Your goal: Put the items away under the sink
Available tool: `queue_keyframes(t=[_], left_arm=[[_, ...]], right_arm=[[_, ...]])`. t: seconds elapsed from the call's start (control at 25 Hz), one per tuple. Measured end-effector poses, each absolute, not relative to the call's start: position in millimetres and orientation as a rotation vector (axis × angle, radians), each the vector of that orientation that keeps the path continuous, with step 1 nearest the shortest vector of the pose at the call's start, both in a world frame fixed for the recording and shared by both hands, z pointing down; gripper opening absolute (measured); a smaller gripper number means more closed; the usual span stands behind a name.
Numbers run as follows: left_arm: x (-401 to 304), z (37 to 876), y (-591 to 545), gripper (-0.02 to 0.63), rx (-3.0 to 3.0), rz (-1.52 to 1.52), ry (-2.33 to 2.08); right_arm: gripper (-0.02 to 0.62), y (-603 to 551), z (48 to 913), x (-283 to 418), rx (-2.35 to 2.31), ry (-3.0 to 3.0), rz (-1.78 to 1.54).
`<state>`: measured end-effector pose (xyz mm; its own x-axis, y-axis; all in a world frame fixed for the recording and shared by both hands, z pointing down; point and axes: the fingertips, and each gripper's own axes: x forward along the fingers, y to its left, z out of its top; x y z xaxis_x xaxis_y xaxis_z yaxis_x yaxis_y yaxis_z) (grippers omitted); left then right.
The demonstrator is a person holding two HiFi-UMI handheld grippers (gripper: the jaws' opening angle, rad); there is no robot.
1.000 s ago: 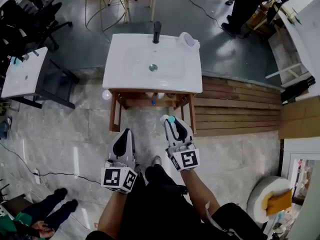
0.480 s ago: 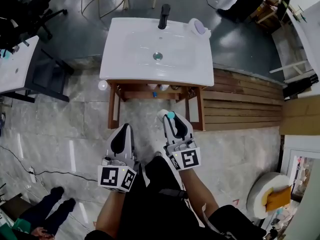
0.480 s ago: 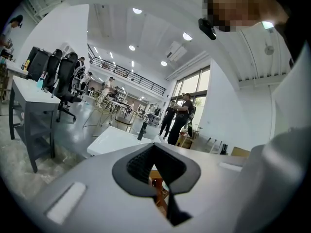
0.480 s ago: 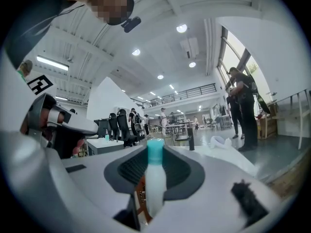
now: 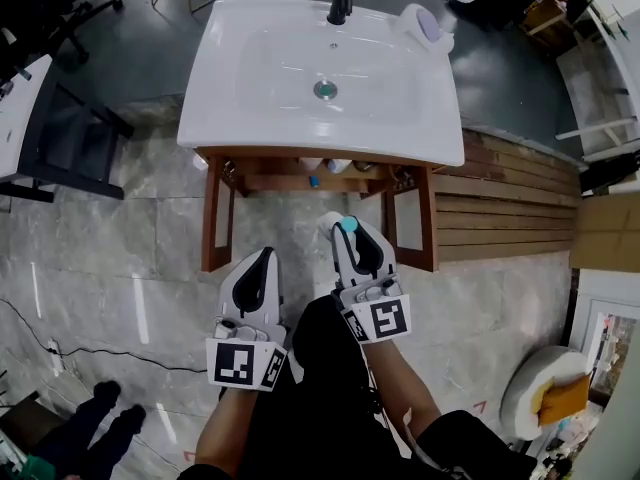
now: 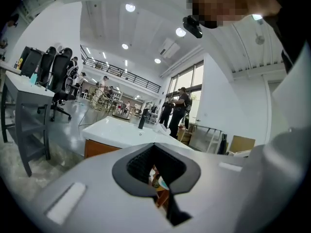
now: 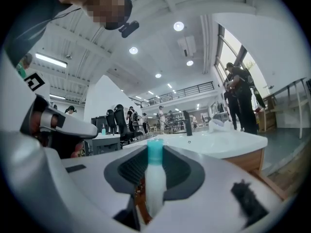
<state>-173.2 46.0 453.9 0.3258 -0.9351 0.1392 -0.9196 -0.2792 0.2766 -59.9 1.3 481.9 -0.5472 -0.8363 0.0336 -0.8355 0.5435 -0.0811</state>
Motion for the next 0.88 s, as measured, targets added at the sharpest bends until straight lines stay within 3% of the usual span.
queue_keyframes(t=[0.88], left_arm=[[-179,675,17,0.005,2.392,-0.164,-1.691]], right_arm=[[0.104,-36,704,-74,-1.450,2.758,-0.029]])
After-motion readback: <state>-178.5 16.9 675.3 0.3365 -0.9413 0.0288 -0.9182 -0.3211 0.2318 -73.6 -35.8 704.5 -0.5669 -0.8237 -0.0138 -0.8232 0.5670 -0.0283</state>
